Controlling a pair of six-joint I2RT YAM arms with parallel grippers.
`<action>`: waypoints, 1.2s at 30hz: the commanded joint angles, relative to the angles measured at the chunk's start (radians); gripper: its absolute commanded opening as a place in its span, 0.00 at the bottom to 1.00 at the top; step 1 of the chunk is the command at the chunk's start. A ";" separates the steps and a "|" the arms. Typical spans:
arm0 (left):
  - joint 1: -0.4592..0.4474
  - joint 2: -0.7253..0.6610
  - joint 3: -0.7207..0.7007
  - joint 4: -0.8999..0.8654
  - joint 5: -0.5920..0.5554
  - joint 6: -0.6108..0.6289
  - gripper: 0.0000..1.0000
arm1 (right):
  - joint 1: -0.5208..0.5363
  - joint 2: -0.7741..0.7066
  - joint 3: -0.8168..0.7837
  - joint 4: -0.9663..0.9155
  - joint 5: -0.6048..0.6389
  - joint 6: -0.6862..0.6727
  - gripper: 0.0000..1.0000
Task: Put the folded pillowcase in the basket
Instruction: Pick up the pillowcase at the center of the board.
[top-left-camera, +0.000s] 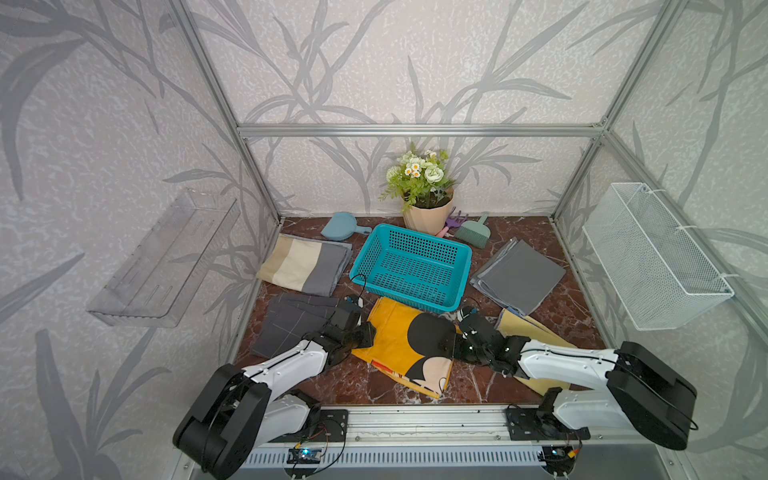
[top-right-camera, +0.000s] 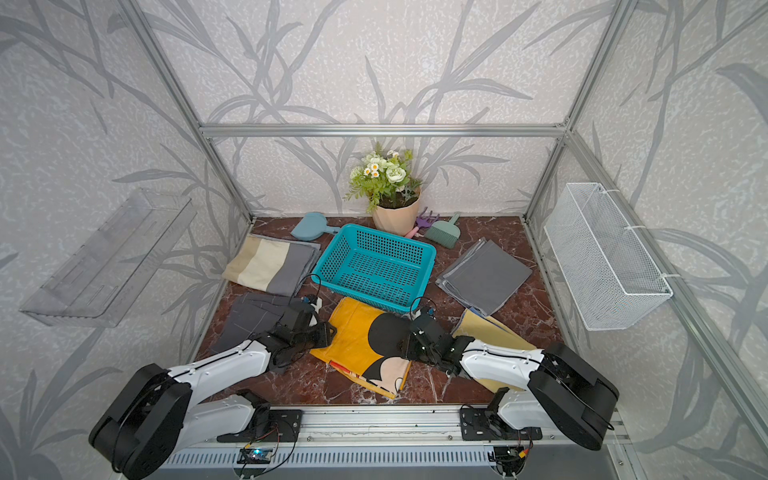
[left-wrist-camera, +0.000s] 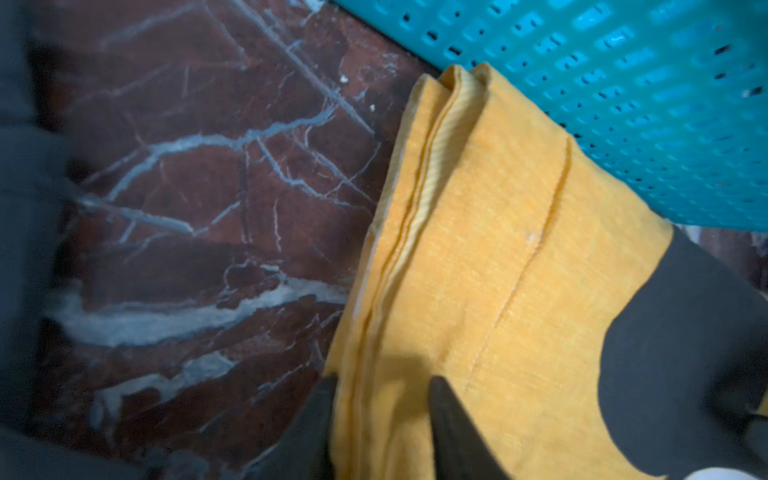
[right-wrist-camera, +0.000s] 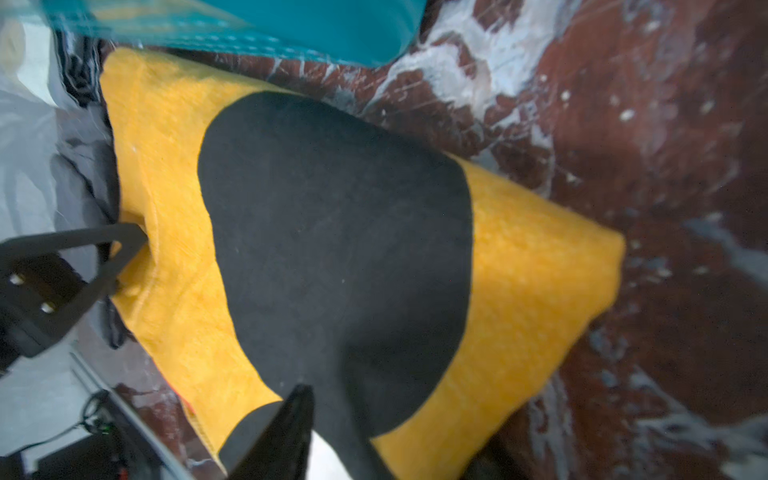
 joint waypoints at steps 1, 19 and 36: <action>-0.013 0.010 -0.007 -0.012 0.027 0.005 0.14 | 0.009 -0.031 -0.012 -0.047 0.012 0.014 0.29; -0.071 -0.193 0.120 -0.202 0.052 0.004 0.00 | 0.085 -0.285 0.145 -0.385 0.082 -0.074 0.00; -0.109 -0.306 0.291 -0.334 0.029 0.023 0.35 | 0.187 -0.237 0.595 -0.637 0.030 -0.253 0.00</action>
